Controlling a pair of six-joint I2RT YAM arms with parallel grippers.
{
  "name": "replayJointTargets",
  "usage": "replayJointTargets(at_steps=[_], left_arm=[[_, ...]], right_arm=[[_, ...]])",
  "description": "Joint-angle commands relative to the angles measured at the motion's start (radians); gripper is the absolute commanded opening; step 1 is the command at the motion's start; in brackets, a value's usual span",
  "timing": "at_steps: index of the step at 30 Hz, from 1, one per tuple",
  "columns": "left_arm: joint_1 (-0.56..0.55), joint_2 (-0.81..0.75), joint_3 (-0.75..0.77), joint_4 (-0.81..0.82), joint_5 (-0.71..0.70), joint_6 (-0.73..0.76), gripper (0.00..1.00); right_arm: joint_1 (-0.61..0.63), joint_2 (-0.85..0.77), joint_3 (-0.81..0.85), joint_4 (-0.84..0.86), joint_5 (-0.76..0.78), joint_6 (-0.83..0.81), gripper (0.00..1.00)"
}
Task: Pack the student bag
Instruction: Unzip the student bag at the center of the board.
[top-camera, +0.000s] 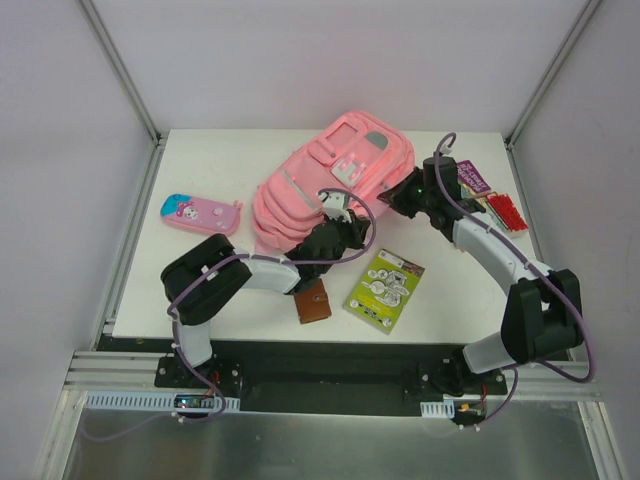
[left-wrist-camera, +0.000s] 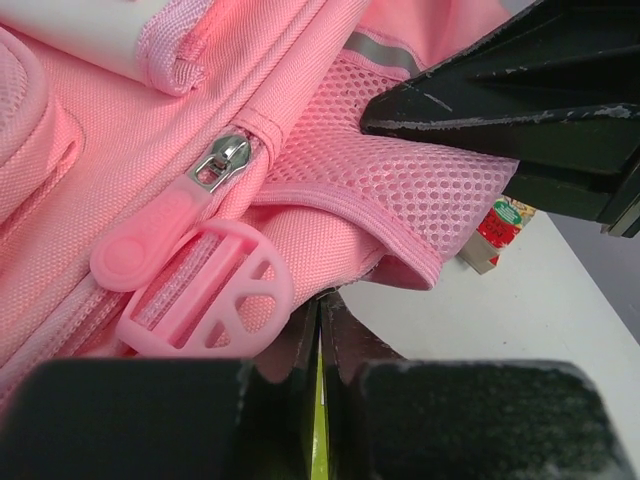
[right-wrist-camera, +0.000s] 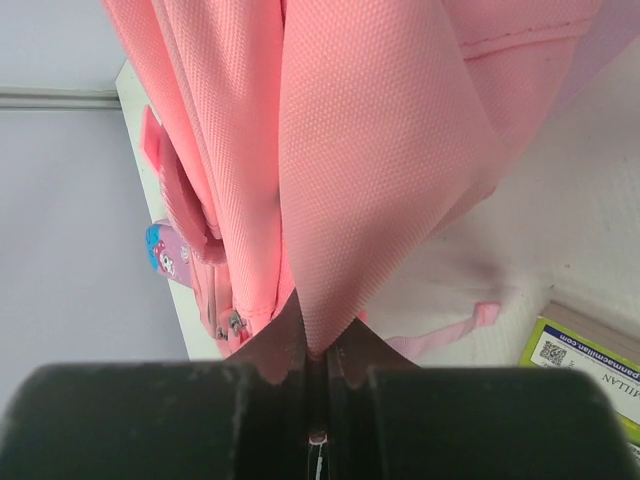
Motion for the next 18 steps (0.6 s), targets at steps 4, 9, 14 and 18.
replayJointTargets(at_steps=[4, 9, 14, 18], left_arm=[[0.019, -0.087, -0.067, 0.121, -0.062, 0.017, 0.00], [0.018, -0.124, -0.123, 0.123, -0.033, 0.018, 0.00], [0.019, -0.090, -0.095, 0.130, 0.004, 0.021, 0.45], [0.019, -0.053, -0.063, 0.141, 0.015, 0.009, 0.57]], right_arm=[[0.027, -0.060, 0.004, -0.045, -0.046, -0.019, 0.01], [0.019, -0.028, 0.037, -0.050, -0.060, -0.023, 0.01], [0.019, -0.033, 0.047, -0.048, -0.083, -0.006, 0.01], [0.021, -0.042, 0.048, -0.048, -0.092, 0.004, 0.01]])
